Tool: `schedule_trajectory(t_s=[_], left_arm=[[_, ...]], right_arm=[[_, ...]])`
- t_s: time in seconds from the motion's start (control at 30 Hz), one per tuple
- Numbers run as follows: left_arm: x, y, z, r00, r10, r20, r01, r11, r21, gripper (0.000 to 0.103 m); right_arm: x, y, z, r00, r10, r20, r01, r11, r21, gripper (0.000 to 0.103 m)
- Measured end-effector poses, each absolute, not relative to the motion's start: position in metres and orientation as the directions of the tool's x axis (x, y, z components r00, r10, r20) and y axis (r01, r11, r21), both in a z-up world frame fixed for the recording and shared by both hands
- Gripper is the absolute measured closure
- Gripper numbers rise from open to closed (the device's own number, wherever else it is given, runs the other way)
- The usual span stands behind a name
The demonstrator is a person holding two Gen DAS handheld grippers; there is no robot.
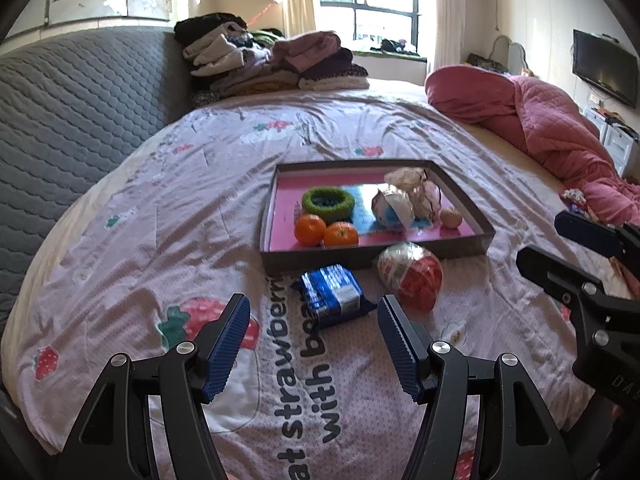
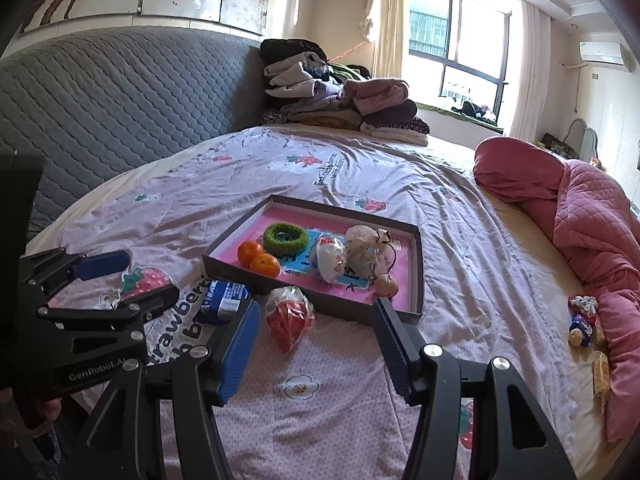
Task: Organize objects
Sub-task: 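Withdraw both grippers from the tray toward the blue packet and red bag, then close left gripper on blue biscuit packet while right gripper approaches red egg bag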
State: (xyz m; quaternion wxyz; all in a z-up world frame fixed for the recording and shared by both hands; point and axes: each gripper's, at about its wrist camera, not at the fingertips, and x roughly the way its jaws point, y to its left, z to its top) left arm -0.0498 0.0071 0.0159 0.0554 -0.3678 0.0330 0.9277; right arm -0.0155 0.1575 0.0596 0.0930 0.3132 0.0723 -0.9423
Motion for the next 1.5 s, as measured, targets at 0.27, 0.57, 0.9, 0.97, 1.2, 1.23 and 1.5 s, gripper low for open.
schedule_trajectory(t_s=[0.27,0.57,0.9,0.97,1.2,1.23,1.5], left_arm=[[-0.054,0.002,-0.009,-0.683,0.082,-0.726,-0.128,-0.992,0.008,0.035],[-0.057,0.002,-0.032,-0.646,0.091,-0.758,-0.137,-0.991,-0.003,0.035],[-0.065,0.008,-0.049,-0.634,0.118,-0.764,-0.158,-0.987,-0.021,0.035],[-0.068,0.008,-0.052,-0.636,0.122,-0.762,-0.159,-0.987,-0.025,0.035],[-0.082,0.012,-0.064,-0.629,0.135,-0.766,-0.165,-0.986,-0.038,0.035],[-0.083,0.013,-0.064,-0.630,0.138,-0.765,-0.167,-0.985,-0.040,0.035],[-0.093,0.018,-0.072,-0.639,0.139,-0.757,-0.171,-0.985,-0.036,0.035]], right_arm=[[-0.022,0.154,0.037,-0.754,-0.129,-0.644,0.234,-0.969,-0.079,0.045],[-0.026,0.150,0.016,-0.724,-0.137,-0.676,0.245,-0.967,-0.066,0.045],[-0.035,0.152,-0.002,-0.701,-0.139,-0.699,0.244,-0.968,-0.052,0.045],[-0.038,0.152,-0.005,-0.699,-0.141,-0.702,0.244,-0.969,-0.049,0.045],[-0.049,0.153,-0.013,-0.688,-0.149,-0.710,0.239,-0.971,-0.027,0.045],[-0.050,0.154,-0.014,-0.687,-0.150,-0.711,0.239,-0.971,-0.026,0.045],[-0.061,0.159,-0.024,-0.677,-0.149,-0.721,0.226,-0.974,-0.011,0.045]])
